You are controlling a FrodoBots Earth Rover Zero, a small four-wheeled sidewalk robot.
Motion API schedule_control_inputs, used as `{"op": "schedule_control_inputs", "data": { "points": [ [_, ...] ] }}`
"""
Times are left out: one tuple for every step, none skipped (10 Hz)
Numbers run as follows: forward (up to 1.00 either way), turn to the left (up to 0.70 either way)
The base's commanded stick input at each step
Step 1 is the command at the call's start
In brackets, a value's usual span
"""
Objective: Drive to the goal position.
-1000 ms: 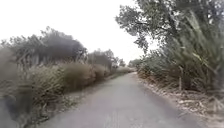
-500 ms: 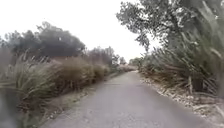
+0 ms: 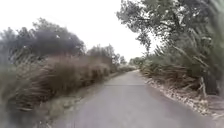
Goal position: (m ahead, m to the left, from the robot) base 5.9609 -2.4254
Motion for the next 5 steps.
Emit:
{"op": "schedule_control_inputs", "data": {
  "points": [
    [0.7,0.0],
    [0.7,0.0],
    [0.7,0.0],
    [0.7,0.0],
    [0.7,0.0]
  ]
}}
